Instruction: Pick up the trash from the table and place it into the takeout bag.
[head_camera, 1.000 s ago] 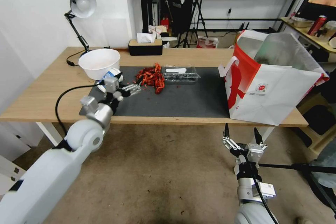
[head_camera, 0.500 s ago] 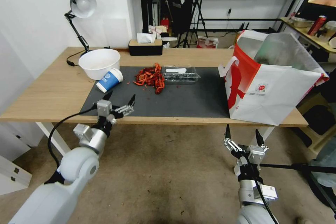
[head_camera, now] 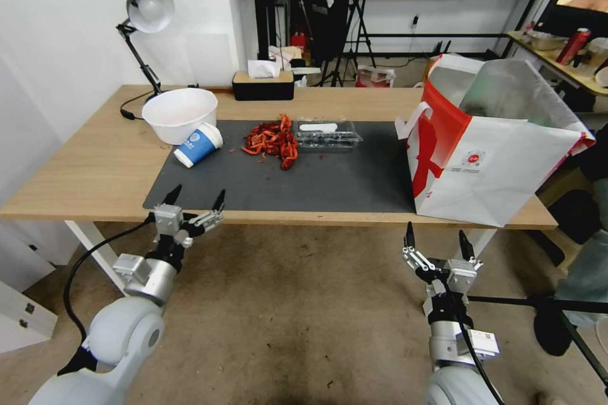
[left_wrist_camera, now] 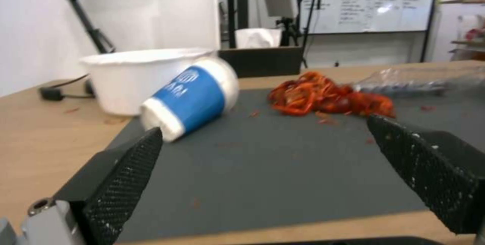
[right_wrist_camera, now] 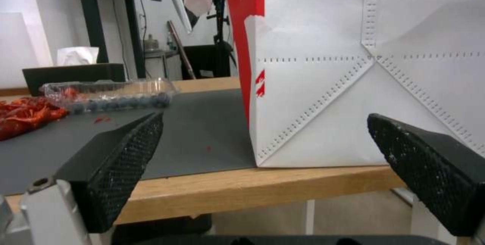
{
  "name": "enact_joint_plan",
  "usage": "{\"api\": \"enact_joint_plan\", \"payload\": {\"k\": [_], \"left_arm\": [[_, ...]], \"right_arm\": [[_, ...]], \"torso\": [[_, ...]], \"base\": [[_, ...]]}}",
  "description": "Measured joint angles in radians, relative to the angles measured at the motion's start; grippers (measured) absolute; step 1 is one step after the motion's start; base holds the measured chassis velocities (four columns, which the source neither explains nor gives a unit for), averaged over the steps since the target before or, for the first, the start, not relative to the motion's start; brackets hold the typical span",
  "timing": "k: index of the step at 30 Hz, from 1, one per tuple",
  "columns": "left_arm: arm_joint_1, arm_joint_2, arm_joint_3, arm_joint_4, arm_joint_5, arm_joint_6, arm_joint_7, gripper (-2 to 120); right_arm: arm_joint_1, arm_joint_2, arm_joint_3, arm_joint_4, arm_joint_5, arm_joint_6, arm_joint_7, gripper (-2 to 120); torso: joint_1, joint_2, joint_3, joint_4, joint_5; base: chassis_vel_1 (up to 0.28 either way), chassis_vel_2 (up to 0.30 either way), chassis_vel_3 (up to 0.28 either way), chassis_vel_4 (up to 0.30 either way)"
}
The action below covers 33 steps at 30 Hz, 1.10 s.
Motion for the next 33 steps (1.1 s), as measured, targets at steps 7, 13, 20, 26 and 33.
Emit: {"api": "enact_joint_plan", "payload": {"k": [7, 13, 20, 26, 33], "left_arm": [[0.059, -0.046, -0.037, 0.022, 0.017, -0.042, 0.004, 100], [0.070, -0.055, -0.051, 0.036, 0.029, -0.059, 0.008, 100], [0.062, -0.059, -0.052, 0.037, 0.040, -0.059, 0.008, 100], [0.015, -0.037, -0.042, 0.049, 0.042, -0.046, 0.008, 100], [-0.093, 0.033, -0.002, 0.079, 0.010, 0.009, 0.005, 100]], "right_arm": [[0.001, -0.003, 0.000, -0.002, 0.004, 0.001, 0.000, 100], [0.002, -0.005, -0.001, -0.004, 0.004, 0.002, 0.000, 100], [0.006, -0.004, -0.003, -0.008, 0.005, 0.002, 0.001, 100], [0.006, -0.004, -0.003, -0.010, 0.005, 0.003, 0.001, 100], [0.006, 0.005, -0.004, -0.011, 0.001, 0.003, 0.001, 100]], "torso": [[0.000, 0.000, 0.000, 0.0001, 0.0000], [0.000, 0.000, 0.000, 0.0001, -0.0001], [0.000, 0.000, 0.000, 0.0001, 0.0000], [0.000, 0.000, 0.000, 0.0001, -0.0001], [0.000, 0.000, 0.000, -0.0001, -0.0001]], "base": [[0.000, 0.000, 0.000, 0.000], [0.000, 0.000, 0.000, 0.000], [0.000, 0.000, 0.000, 0.000], [0.000, 0.000, 0.000, 0.000], [0.000, 0.000, 0.000, 0.000]]}}
